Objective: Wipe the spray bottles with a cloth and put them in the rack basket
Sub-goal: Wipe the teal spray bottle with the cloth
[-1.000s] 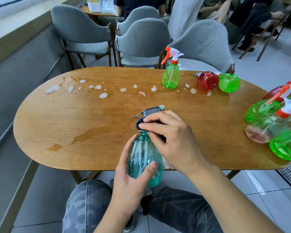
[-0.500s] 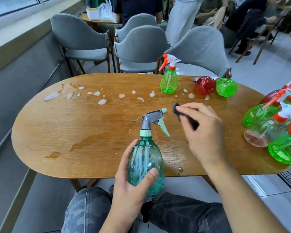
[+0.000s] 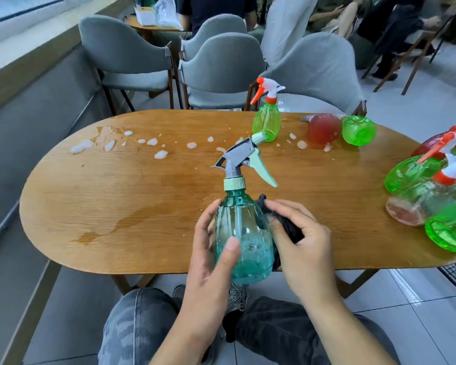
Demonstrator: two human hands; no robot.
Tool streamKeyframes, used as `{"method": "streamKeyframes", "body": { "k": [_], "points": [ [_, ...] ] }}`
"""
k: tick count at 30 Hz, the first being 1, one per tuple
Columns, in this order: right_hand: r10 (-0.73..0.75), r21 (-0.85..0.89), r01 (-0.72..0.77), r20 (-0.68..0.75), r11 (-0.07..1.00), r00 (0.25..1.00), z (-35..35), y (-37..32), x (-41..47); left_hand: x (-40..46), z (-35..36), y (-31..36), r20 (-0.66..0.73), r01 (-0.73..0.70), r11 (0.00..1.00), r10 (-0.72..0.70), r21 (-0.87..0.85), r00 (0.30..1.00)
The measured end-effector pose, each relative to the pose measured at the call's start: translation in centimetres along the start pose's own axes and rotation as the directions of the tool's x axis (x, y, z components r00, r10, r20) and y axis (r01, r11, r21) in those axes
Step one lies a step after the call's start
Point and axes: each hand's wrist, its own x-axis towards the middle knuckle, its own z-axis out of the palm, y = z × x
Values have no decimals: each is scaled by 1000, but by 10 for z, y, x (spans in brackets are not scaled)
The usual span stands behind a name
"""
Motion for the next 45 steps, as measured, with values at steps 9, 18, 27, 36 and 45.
{"method": "streamKeyframes", "body": {
  "k": [9,18,27,36,45],
  "points": [
    [22,83,-23,12,996,1000,0,-5,5,9,3,7,-35,94,975,-102,-200,994],
    [-65,-16,64,-42,998,997,4,-7,-1,15,0,8,-21,156,979,-161,-133,987],
    [-71,98,77,-67,992,995,0,-13,5,14,1,-4,-2,105,994,-105,-33,994],
    [-137,0,137,14,991,991,-9,-17,23,10,3,-4,18,-60,987,58,147,998],
    [-525,-484,612,318,626,789,-11,-44,80,8,1,-6,53,-80,974,70,211,996]
  ]
}}
